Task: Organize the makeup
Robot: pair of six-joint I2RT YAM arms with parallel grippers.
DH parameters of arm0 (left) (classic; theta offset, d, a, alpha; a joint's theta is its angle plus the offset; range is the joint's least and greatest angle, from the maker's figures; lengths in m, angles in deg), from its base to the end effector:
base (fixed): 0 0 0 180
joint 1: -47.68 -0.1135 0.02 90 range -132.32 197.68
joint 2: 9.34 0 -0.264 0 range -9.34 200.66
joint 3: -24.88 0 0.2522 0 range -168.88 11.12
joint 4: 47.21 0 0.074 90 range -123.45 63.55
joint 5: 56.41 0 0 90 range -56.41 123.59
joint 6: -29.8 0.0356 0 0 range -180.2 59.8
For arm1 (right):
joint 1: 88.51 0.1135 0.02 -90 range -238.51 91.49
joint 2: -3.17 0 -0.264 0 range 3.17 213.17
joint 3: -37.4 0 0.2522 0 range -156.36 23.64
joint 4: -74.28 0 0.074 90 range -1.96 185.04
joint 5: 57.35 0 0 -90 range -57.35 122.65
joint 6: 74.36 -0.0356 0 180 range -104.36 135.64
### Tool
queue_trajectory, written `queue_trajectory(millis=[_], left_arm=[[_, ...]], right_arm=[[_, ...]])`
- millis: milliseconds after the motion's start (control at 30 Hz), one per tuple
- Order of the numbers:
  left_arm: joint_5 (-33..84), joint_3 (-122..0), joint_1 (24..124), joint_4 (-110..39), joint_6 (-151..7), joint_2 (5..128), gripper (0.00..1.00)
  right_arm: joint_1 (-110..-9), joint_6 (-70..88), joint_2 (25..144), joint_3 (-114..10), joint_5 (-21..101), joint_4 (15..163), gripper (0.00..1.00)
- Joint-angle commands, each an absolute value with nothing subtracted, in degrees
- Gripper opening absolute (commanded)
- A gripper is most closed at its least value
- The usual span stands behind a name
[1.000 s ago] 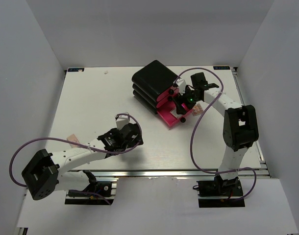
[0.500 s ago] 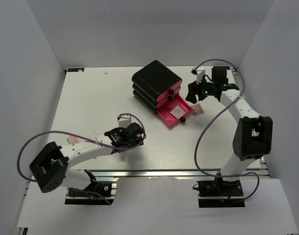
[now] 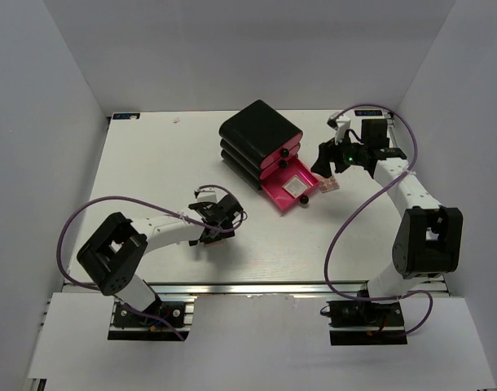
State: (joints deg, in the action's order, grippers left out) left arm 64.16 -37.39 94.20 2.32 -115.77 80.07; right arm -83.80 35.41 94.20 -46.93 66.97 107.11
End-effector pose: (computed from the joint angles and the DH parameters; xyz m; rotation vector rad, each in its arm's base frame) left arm 0.1961 -0.1804 0.1606 -0.2853 2.5622 0.2086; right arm 0.3521 0.0492 0.2822 -0.7608 2.0328 0.5249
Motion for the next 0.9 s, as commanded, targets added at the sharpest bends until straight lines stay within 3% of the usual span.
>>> queue_trajectory(millis=[0, 167, 233, 300, 400, 533, 733, 867], left_arm=[[63.04, -38.98, 93.3, 1.09, -115.75, 80.05, 0.98], [60.06, -37.92, 92.68, -2.42, -114.17, 81.8, 0.95], [59.61, -37.75, 92.68, -3.22, -113.81, 82.42, 0.83], [59.26, -37.57, 92.68, -3.48, -113.81, 82.77, 0.58], [59.43, -37.31, 92.59, -3.48, -113.9, 82.16, 0.36], [59.0, -38.09, 92.59, -6.54, -111.71, 77.69, 0.18], [49.09, -40.56, 97.59, -25.41, -93.71, 70.82, 0.14], [39.0, -43.19, 99.97, -28.18, -77.19, 71.43, 0.14]], right_arm=[[-84.72, 34.09, 91.94, -46.94, 68.86, 105.18, 0.76], [-85.25, 33.57, 91.77, -47.11, 69.21, 105.18, 0.76], [-85.34, 33.39, 91.68, -47.11, 69.3, 105.27, 0.77], [-85.52, 33.39, 91.59, -47.11, 69.3, 105.27, 0.77], [-86.13, 33.39, 91.33, -46.85, 69.38, 105.36, 0.76], [-87.27, 33.3, 90.98, -46.32, 69.38, 105.27, 0.76], [-90.0, 32.77, 90.8, -45.62, 69.74, 104.74, 0.75], [-91.05, 33.3, 90.36, -45.09, 70.09, 104.65, 0.74]])
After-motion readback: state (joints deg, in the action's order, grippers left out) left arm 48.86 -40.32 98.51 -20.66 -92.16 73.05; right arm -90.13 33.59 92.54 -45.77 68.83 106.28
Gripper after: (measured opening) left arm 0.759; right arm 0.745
